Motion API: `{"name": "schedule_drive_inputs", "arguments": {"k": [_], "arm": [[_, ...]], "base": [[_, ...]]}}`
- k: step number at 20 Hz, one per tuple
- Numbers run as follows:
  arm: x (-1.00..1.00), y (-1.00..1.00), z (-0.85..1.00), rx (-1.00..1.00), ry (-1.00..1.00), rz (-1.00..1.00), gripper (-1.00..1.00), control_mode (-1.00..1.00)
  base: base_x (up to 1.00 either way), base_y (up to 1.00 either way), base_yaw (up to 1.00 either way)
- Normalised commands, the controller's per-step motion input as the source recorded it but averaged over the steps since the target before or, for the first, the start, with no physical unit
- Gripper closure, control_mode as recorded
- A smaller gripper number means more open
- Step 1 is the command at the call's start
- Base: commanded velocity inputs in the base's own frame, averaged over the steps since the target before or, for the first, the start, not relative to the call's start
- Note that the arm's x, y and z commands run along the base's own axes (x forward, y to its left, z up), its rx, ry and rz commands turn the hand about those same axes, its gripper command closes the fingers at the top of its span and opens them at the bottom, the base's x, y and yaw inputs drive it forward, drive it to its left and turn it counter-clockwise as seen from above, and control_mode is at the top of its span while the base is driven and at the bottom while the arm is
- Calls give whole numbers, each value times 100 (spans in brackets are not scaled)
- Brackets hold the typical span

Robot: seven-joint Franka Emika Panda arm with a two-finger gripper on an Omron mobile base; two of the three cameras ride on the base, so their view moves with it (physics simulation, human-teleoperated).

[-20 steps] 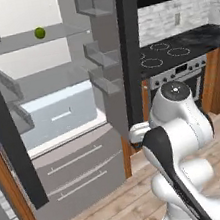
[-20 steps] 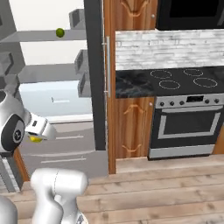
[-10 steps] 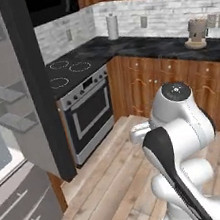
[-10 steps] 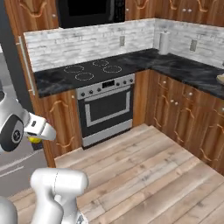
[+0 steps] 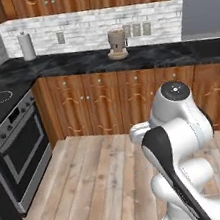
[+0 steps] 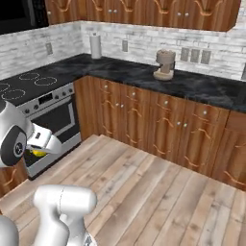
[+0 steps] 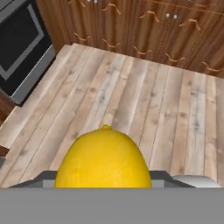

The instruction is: Grab the lemon and lime from the fridge, place them in the blender, close the lid, and turn on the blender to create a marinade.

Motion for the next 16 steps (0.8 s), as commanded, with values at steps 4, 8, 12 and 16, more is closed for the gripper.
{"name": "schedule_drive_inputs", "arguments": {"k": [4, 8, 12, 16], "arm": [[0, 0, 0, 0, 0, 0, 100, 100], [0, 0, 0, 0, 0, 0, 100, 100], [0, 0, 0, 0, 0, 0, 100, 100], [0, 0, 0, 0, 0, 0, 100, 100]], "base": [[47, -6, -45], [49, -5, -44], [52, -32, -39], [50, -44, -41]]}}
